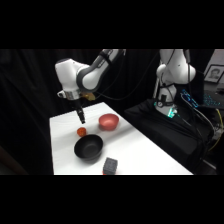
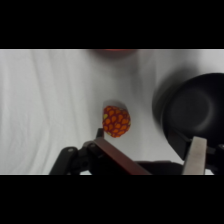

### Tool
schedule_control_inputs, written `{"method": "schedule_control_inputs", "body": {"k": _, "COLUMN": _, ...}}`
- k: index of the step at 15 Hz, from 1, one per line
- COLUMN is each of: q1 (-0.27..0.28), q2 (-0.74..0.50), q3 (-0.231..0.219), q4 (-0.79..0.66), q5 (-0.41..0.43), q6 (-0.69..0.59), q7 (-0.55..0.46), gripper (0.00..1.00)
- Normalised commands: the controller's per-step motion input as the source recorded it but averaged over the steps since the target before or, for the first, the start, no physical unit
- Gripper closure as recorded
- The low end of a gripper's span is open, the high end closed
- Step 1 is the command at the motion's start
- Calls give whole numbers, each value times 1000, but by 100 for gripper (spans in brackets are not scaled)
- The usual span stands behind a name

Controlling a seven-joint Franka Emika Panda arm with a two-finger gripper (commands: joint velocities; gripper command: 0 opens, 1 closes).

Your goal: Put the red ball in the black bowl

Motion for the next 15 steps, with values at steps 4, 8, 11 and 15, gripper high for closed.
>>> {"method": "schedule_control_inputs", "body": {"k": 4, "q1": -103, "q2": 332, "q3": 36, "q4": 371, "q5": 158, "q6": 131, "q7": -169, "gripper": 0}}
{"method": "schedule_control_inputs", "body": {"k": 8, "q1": -94, "q2": 306, "q3": 65, "q4": 372, "q5": 157, "q6": 80, "q7": -139, "gripper": 0}}
{"method": "schedule_control_inputs", "body": {"k": 11, "q1": -100, "q2": 280, "q3": 80, "q4": 308, "q5": 151, "q6": 58, "q7": -135, "gripper": 0}}
{"method": "schedule_control_inputs", "body": {"k": 15, "q1": -97, "q2": 230, "q3": 74, "q4": 264, "q5": 130, "q6": 62, "q7": -129, "gripper": 0}}
